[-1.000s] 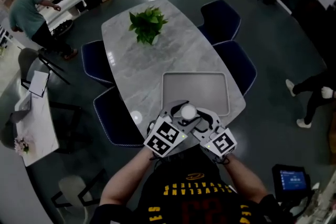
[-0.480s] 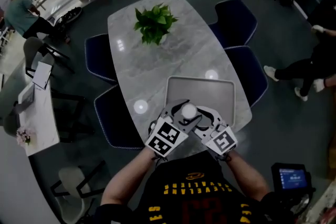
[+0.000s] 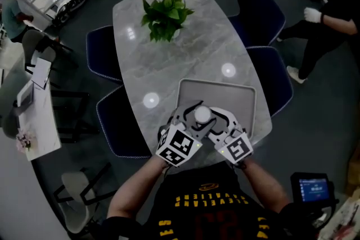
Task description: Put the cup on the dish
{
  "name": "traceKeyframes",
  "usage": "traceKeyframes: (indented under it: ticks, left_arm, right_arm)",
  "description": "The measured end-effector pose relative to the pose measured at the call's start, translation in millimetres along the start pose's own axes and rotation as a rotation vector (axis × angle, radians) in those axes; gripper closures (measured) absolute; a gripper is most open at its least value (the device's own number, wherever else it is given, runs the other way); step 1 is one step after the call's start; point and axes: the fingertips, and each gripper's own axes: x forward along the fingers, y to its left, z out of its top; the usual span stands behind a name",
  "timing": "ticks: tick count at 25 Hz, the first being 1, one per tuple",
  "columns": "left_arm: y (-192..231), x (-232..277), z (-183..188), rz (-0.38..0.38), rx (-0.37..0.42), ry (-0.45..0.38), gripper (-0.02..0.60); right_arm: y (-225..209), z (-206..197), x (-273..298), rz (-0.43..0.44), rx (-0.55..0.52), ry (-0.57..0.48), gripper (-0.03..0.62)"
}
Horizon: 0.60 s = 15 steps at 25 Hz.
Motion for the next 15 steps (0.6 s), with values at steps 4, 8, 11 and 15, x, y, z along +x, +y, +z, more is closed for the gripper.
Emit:
traceKeyframes:
  ticks: [4, 8, 11, 15]
  left_arm:
    - [9.4, 11.7, -8.1, 0.017, 0.003, 0.013, 0.314]
    - [17.4, 23.4, -18.8, 0.023, -0.013, 0.019, 0.314]
    - [23.6, 31.5, -24.7, 0.029, -0.028, 0.027, 0.313]
    - [31.9, 43.4, -32.2, 0.04, -0.039, 0.043, 0.314]
  right_arm:
    - [-9.1, -12.2, 8.7, 0.008, -0.012, 0.015, 0.367]
    - [-15.5, -27.2, 16.0, 0.024, -0.019, 0.041, 0.367]
    - [-20.6, -35.9, 21.4, 0.04, -0.01, 0.048, 0.367]
    - [-28.6, -48.4, 28.1, 0.059, 0.0, 0.065, 0.367]
